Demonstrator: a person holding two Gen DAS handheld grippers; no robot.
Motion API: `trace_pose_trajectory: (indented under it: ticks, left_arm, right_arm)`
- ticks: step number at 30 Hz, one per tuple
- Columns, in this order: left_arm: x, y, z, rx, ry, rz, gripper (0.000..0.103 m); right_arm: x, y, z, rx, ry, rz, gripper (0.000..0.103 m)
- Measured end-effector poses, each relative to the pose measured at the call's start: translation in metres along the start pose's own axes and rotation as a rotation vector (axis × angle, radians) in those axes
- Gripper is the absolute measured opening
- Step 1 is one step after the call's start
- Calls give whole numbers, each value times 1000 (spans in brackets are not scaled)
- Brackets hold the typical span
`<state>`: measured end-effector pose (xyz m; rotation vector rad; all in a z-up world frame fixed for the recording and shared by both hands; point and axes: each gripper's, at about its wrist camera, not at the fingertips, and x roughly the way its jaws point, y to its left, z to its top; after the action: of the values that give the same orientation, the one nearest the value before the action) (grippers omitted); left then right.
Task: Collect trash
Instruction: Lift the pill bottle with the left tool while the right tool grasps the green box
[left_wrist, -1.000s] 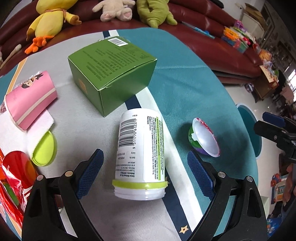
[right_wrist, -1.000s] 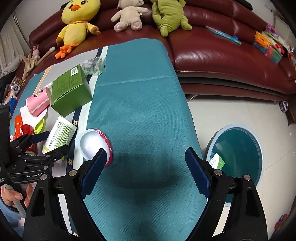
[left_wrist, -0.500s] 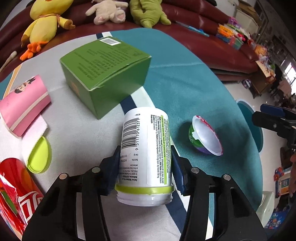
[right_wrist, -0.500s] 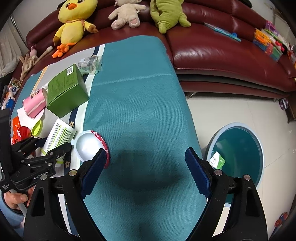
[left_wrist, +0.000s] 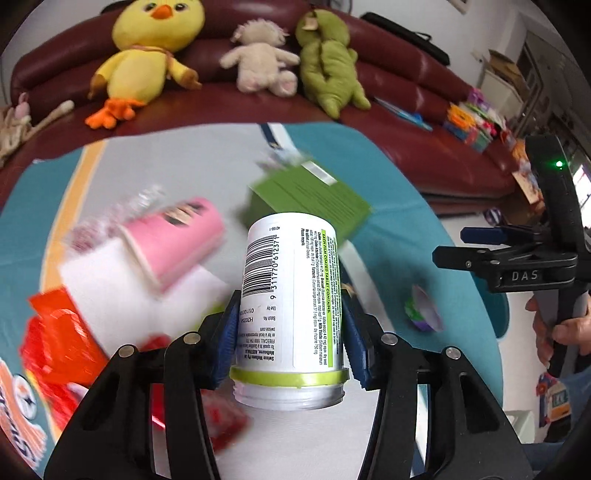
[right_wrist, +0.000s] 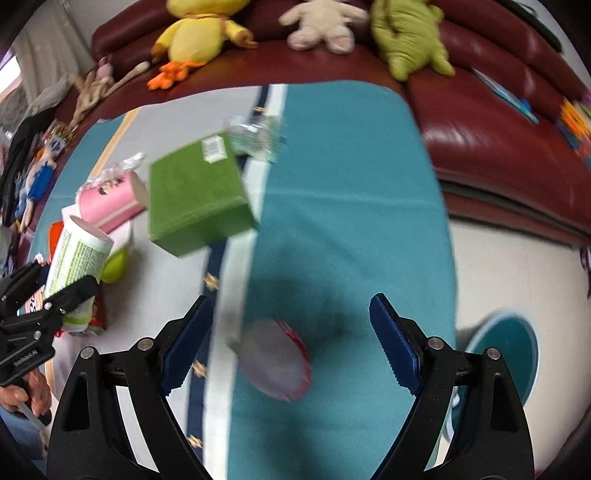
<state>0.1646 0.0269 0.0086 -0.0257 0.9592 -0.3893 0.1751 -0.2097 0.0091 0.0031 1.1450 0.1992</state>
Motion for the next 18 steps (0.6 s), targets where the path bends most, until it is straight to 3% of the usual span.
trace_pose_trajectory:
  ticks: [9, 16, 18]
  left_arm:
    - [-8, 58, 20, -66, -27, 40, 51]
    - [-1, 77, 26, -77, -15, 38, 51]
    - [2, 77, 26, -82, -10, 31, 51]
  right_arm:
    - [38, 44, 66, -104, 73, 87, 83]
    - [63, 39, 112, -53, 88, 151, 83]
    - [75, 40, 115, -45, 131, 173, 82]
